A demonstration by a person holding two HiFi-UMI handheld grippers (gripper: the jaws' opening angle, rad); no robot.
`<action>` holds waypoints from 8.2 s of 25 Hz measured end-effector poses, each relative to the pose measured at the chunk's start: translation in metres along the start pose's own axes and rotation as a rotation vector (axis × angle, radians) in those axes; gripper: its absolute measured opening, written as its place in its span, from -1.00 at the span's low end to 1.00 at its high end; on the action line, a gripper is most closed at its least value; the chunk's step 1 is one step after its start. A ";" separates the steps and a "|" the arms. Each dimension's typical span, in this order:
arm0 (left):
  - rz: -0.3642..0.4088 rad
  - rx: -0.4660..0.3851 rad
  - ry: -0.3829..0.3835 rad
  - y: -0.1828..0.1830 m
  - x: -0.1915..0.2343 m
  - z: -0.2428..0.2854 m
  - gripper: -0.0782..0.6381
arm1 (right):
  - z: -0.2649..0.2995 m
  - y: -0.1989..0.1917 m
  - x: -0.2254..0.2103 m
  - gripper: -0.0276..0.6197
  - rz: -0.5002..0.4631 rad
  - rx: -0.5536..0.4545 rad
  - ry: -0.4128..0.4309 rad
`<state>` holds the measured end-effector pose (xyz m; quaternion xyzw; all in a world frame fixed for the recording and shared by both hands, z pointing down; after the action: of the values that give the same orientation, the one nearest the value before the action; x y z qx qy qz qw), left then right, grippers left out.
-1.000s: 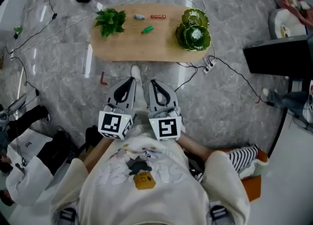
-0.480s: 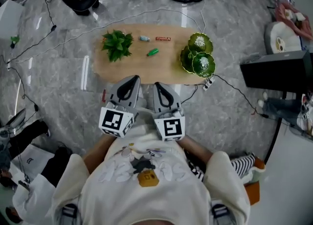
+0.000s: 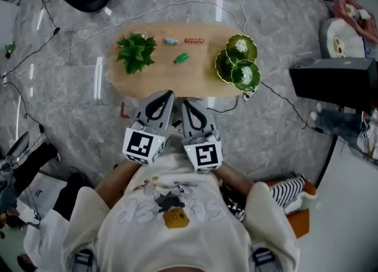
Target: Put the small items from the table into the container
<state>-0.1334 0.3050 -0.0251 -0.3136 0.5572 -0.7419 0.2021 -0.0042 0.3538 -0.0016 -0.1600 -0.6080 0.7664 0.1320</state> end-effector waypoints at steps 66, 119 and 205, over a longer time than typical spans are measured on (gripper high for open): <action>-0.217 0.246 0.250 -0.245 0.092 0.143 -0.78 | 0.166 -0.222 -0.132 -0.76 0.036 0.354 0.351; -0.355 0.374 0.342 -0.405 0.161 0.195 -0.78 | 0.280 -0.389 -0.154 -0.14 -0.575 0.671 0.577; -0.261 0.373 0.291 -0.359 0.145 0.207 -0.78 | 0.270 -0.357 -0.181 -0.43 -0.202 0.724 0.303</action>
<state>-0.0772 0.1729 0.3902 -0.2300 0.3889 -0.8888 0.0768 0.0542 0.1228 0.4178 -0.1537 -0.2851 0.8819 0.3426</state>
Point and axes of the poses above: the fingertips, and each gripper's own axes: z forward along the fingers, x to its left, y out of its top, the point moved 9 cm from there along -z, backward along the fingers, and after that the axes turned 6 degrees about -x, right-handed, at the moved point
